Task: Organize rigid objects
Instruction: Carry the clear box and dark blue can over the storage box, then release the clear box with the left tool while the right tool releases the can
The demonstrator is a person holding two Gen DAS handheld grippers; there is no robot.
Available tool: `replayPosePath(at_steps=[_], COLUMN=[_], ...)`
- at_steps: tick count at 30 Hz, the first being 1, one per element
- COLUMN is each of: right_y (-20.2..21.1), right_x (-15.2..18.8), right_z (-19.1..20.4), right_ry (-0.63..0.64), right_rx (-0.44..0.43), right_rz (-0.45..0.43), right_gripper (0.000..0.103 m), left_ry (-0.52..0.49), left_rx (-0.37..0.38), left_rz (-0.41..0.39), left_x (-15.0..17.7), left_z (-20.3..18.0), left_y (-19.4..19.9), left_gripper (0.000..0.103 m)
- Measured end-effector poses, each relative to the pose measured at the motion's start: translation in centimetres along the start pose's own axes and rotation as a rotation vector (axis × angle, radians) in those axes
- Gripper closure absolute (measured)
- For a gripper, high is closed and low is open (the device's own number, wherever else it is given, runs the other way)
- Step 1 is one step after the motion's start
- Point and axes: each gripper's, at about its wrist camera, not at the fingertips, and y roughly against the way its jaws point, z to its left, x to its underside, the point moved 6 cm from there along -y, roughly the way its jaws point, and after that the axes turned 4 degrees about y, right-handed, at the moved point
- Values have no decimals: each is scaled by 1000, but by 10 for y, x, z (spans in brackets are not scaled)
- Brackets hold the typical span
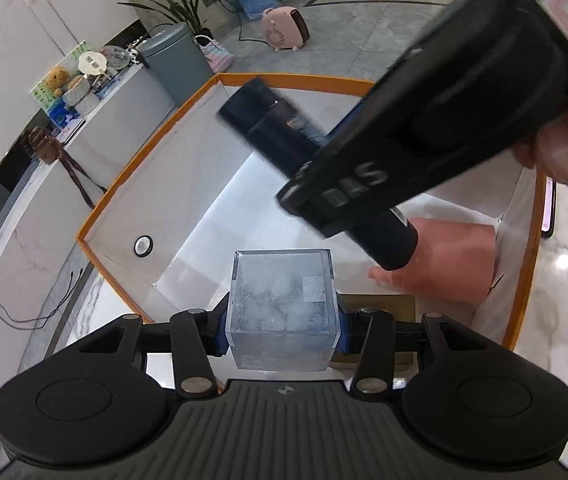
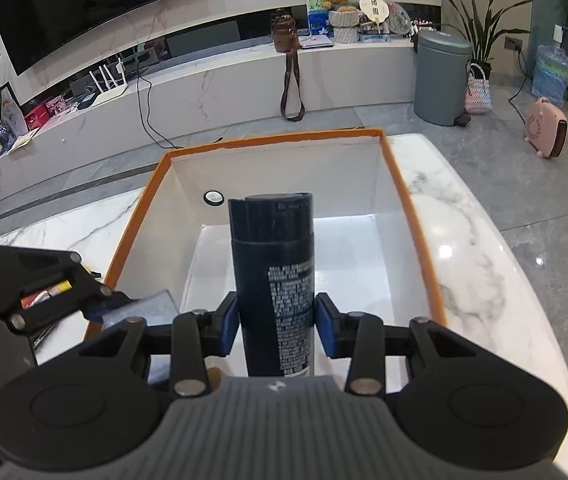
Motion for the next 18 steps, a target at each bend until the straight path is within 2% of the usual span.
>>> replayPosePath(at_steps=[4, 8, 18], right_y=[-17, -37, -59], right_x=[-2, 2, -3], right_z=[6, 12, 15], right_ry=[-4, 27, -18], right_rx=[-21, 10, -15], right_rz=[35, 108, 145], right_gripper=[62, 62, 63], left_ry=[-8, -1, -110], left_rx=[-5, -1, 2], left_rz=[16, 33, 107], left_x=[3, 3, 9], left_z=[5, 13, 2], left_y=[-8, -13, -33], left_gripper=[50, 50, 50])
